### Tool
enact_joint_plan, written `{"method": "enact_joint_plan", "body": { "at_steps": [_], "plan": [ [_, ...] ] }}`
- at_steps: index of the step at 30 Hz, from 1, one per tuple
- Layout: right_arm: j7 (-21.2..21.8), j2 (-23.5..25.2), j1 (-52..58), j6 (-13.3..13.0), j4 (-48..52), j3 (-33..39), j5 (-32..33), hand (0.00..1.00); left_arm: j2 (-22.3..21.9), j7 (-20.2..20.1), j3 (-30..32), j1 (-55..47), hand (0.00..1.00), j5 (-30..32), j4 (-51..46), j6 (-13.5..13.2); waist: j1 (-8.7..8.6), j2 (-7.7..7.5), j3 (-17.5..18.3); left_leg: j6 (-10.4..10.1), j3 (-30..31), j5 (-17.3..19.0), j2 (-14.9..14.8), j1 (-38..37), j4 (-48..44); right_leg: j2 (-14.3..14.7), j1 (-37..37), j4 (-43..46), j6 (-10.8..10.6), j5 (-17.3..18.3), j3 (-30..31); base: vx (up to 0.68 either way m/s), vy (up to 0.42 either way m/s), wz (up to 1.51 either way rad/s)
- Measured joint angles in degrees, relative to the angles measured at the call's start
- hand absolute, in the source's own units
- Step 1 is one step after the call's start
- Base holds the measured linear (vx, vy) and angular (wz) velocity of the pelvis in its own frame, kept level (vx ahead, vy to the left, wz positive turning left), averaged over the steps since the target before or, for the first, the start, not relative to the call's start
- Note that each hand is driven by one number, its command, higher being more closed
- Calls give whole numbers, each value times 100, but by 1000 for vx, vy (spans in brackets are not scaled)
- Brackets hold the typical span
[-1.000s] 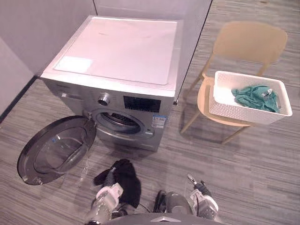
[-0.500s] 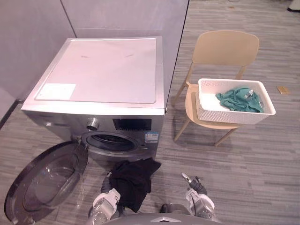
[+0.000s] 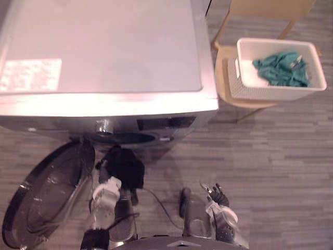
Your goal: Pick up the laundry basket with both hands and put the clothes into the washing machine.
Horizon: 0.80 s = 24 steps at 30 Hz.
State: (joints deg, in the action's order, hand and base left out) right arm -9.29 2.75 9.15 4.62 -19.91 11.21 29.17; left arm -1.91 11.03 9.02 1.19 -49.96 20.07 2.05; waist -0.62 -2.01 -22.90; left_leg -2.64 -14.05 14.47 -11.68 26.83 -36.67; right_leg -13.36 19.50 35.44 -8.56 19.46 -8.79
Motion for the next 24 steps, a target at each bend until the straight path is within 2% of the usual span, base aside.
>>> {"method": "enact_joint_plan", "body": {
  "at_steps": [2,3,8,11,14,18,21,24],
  "plan": [
    [-20,-8,-85,-74,190,-43,88,0,50,137,153,289,100,-80,-50,-101,9,-63,-103,35,33,160,-118,457,-474,13,473,455,20,148,91,-104,18,-16],
    [-141,-32,-199,-195,368,-43,219,0,130,302,242,646,100,-208,-49,-208,10,-102,-233,88,110,295,-201,877,-909,31,897,881,31,260,172,-58,24,-9],
    [-211,-107,-396,-342,641,10,318,0,464,651,492,1683,100,-571,-46,-457,-1,-149,-625,197,317,534,-348,1893,-1813,24,1813,1787,30,533,192,-70,13,2],
    [-239,-115,-330,-388,760,229,472,0,1065,884,740,2466,100,-715,-10,-588,-82,-237,-759,241,475,674,-469,2657,-2397,42,2505,2373,45,702,211,-106,-14,-5],
    [-366,-126,-241,-488,721,430,690,0,1608,1007,835,3153,100,-846,317,-648,-119,-259,-783,265,561,693,-573,3170,-2692,106,2985,2623,53,705,235,-87,-16,-13],
    [-379,-137,-158,-587,651,514,822,0,1999,1074,690,3831,100,-896,691,-668,-130,-284,-794,300,528,708,-699,3492,-2854,209,3351,2709,45,641,349,-82,-16,-22],
    [-377,-137,-69,-604,495,514,990,0,2274,1072,342,4334,100,-897,1080,-647,-157,-298,-801,326,458,689,-820,3685,-2857,334,3602,2611,46,490,429,-41,-21,-30],
    [-374,-134,-33,-616,479,506,1050,0,2566,1041,-103,4914,100,-827,1450,-500,-250,-320,-812,337,374,686,-912,3852,-2903,405,3829,2564,33,380,524,2,-18,-26]
  ]
}}
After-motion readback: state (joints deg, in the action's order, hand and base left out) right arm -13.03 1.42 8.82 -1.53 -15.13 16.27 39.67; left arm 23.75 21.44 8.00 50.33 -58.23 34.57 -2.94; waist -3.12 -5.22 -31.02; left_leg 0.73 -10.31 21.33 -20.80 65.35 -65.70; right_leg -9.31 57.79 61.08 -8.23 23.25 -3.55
